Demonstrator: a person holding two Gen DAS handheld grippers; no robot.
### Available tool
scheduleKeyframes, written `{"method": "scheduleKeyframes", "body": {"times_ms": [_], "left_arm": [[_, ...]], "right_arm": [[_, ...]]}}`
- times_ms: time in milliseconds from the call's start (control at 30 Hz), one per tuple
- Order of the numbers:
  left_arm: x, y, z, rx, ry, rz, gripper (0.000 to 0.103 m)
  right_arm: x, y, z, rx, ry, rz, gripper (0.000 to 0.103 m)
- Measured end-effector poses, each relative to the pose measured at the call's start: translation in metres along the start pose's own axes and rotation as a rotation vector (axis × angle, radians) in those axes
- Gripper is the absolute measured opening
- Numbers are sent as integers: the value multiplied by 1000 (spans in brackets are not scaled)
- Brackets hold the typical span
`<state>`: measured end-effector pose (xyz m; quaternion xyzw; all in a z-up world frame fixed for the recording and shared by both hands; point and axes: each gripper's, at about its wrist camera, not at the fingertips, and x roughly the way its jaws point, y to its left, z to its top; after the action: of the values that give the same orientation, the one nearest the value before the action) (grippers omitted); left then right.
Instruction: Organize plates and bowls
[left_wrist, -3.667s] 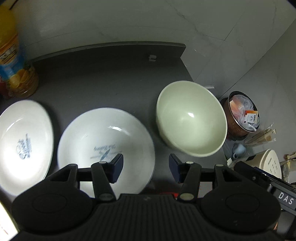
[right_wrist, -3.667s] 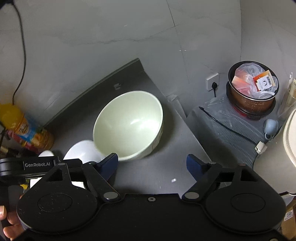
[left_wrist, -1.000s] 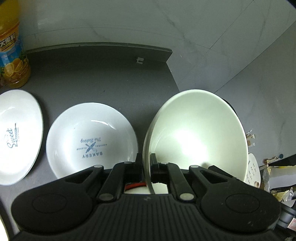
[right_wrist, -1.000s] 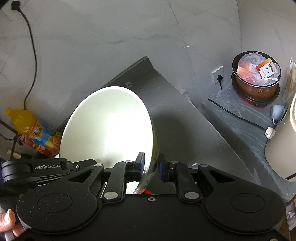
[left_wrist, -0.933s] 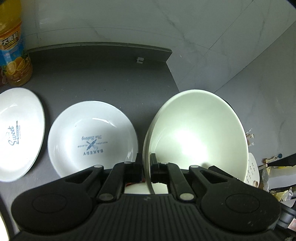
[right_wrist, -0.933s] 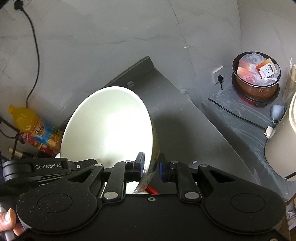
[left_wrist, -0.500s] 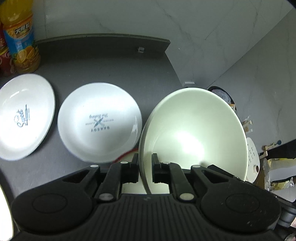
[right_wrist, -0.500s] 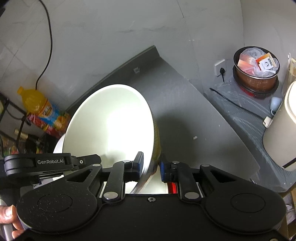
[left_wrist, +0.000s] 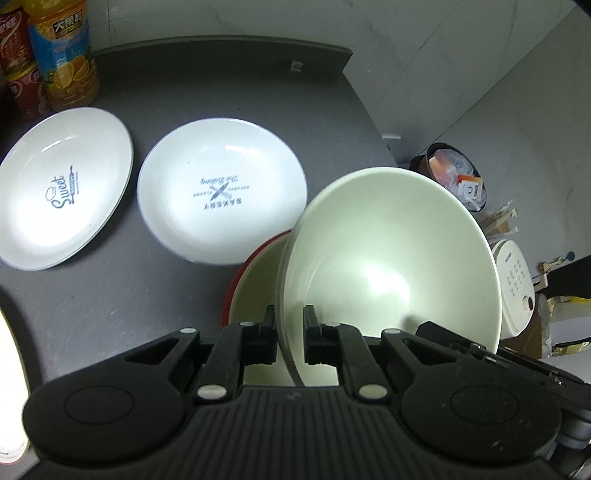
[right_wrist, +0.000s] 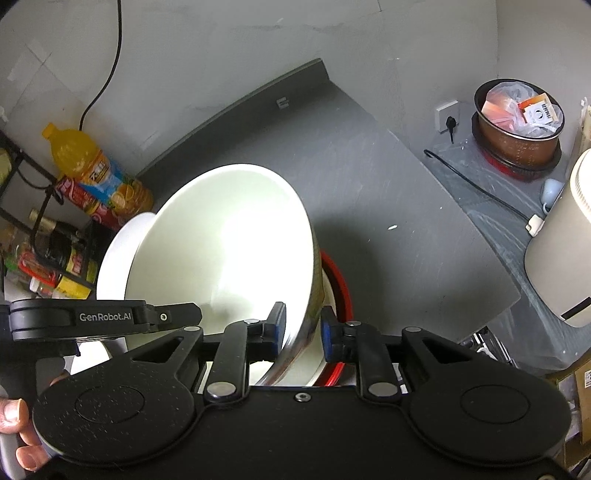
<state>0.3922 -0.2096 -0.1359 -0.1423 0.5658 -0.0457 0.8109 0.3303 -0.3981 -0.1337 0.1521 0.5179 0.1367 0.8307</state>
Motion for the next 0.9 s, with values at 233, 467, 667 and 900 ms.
{"method": "scheduleKeyframes", "body": {"times_ms": [233, 467, 667, 900], "left_arm": [[8, 5, -8, 5, 31, 30, 15], [9, 10, -13, -22, 39, 25, 21], [-1, 15, -11, -55, 18, 4, 24], [-16, 15, -12, -64, -20, 24, 37]], "right_arm": [[7, 0, -8, -7, 20, -17, 26], [8, 6, -6, -37, 18, -40, 32], [3, 12, -2, -76, 4, -52, 40], [-4, 12, 3, -104, -23, -45, 44]]}}
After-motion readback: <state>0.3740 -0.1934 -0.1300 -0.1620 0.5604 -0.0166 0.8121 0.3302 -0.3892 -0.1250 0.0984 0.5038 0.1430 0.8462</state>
